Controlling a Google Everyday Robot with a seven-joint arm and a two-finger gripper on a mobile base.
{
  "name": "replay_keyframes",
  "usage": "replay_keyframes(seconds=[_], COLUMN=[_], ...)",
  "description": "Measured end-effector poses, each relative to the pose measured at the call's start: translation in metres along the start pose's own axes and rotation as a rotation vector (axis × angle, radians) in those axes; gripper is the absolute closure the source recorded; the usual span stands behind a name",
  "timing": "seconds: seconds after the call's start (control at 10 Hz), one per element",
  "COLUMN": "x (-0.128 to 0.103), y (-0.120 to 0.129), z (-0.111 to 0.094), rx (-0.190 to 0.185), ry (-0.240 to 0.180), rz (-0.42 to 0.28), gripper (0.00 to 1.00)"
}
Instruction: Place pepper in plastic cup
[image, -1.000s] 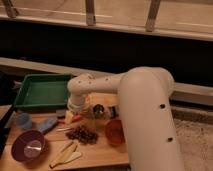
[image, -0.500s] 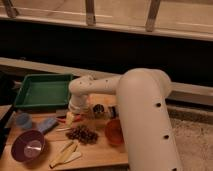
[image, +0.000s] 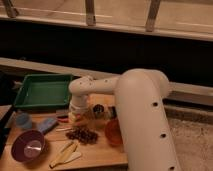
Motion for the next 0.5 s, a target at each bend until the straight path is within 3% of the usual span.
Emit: replay_keyframes(seconds=[0.3,0.5], x=[0.0007,0.0000], y=[0.0012,0.0038], z=[0.0036,0.0054], rx=[0.012,0.016], ry=[0.026,0.041], rz=[-0.001,-0.006], gripper=[0.94,1.00])
